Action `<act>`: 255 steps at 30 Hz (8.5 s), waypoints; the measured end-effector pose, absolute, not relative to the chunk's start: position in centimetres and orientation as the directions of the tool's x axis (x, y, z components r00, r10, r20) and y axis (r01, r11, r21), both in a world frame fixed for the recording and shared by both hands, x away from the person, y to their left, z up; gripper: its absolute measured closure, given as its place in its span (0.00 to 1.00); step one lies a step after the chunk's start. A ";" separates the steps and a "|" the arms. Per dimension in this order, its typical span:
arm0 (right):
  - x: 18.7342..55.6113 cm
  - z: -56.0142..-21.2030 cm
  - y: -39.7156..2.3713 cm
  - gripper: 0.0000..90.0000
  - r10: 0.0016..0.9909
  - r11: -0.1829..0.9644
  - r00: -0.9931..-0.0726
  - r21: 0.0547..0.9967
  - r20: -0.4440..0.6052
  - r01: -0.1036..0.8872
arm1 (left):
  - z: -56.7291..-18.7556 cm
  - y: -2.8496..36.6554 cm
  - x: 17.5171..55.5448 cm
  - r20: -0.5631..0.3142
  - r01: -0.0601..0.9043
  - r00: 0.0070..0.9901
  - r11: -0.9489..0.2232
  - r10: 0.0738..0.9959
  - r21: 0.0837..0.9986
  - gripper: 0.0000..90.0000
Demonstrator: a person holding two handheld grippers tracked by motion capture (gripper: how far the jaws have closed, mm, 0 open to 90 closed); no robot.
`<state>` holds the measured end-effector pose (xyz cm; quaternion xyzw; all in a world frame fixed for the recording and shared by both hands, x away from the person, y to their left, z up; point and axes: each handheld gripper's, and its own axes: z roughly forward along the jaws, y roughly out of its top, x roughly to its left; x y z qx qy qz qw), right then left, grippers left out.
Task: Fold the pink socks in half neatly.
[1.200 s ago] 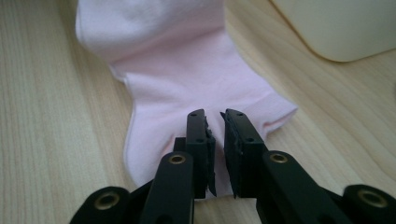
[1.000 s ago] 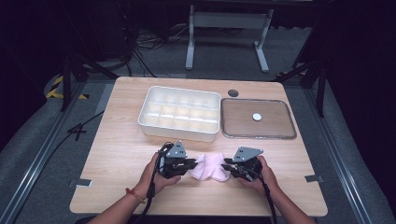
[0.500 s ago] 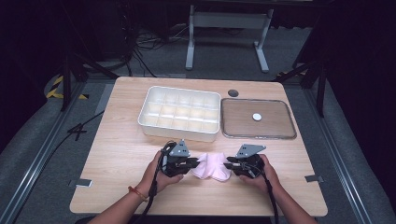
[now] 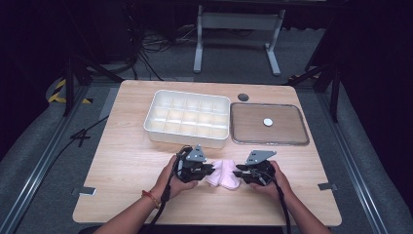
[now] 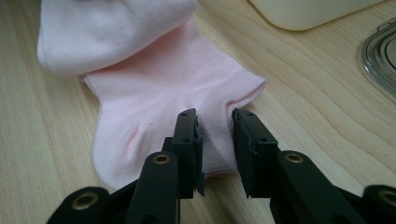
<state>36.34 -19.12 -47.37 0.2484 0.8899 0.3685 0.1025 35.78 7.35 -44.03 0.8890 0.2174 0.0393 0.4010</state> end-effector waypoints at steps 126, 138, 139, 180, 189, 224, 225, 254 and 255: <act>35.1 -46.6 -18.4 0.91 0.434 0.648 -0.900 0.711 -0.050 0.273 | -47.1 5.8 35.4 -0.075 0.334 0.917 -0.650 0.392 0.683 0.84; 34.7 -46.9 -18.0 0.93 0.461 0.642 -0.886 0.711 -0.060 0.286 | -47.3 6.6 35.3 -0.139 0.426 0.872 -0.586 0.470 0.689 0.63; 34.7 -46.9 -18.0 0.93 0.459 0.643 -0.886 0.711 -0.059 0.286 | -47.3 6.5 35.3 -0.132 0.425 0.872 -0.594 0.471 0.683 0.63; 34.5 -46.9 -15.9 0.99 0.407 0.680 -0.909 0.694 -0.087 0.238 | -47.2 7.0 36.9 -0.257 0.511 0.832 -0.499 0.491 0.700 0.70; 33.9 -46.9 -15.4 0.99 0.426 0.681 -0.899 0.690 -0.100 0.246 | -47.4 7.1 36.2 -0.237 0.529 0.815 -0.512 0.529 0.676 0.50; 33.7 -47.0 -15.3 1.00 0.415 0.680 -0.904 0.697 -0.108 0.229 | -46.7 5.9 36.3 -0.188 0.458 0.861 -0.560 0.473 0.690 0.91; 33.7 -47.0 -15.3 1.00 0.416 0.680 -0.903 0.696 -0.108 0.230 | -46.5 6.0 36.2 -0.189 0.455 0.861 -0.550 0.471 0.700 0.91; 34.2 -45.9 -16.9 0.90 0.456 0.635 -0.884 0.732 -0.098 0.247 | -45.2 6.3 35.8 -0.148 0.392 0.890 -0.556 0.431 0.733 0.94; 34.2 -45.8 -17.1 0.90 0.462 0.635 -0.882 0.730 -0.095 0.253 | -45.2 6.3 35.8 -0.149 0.392 0.889 -0.552 0.432 0.736 0.94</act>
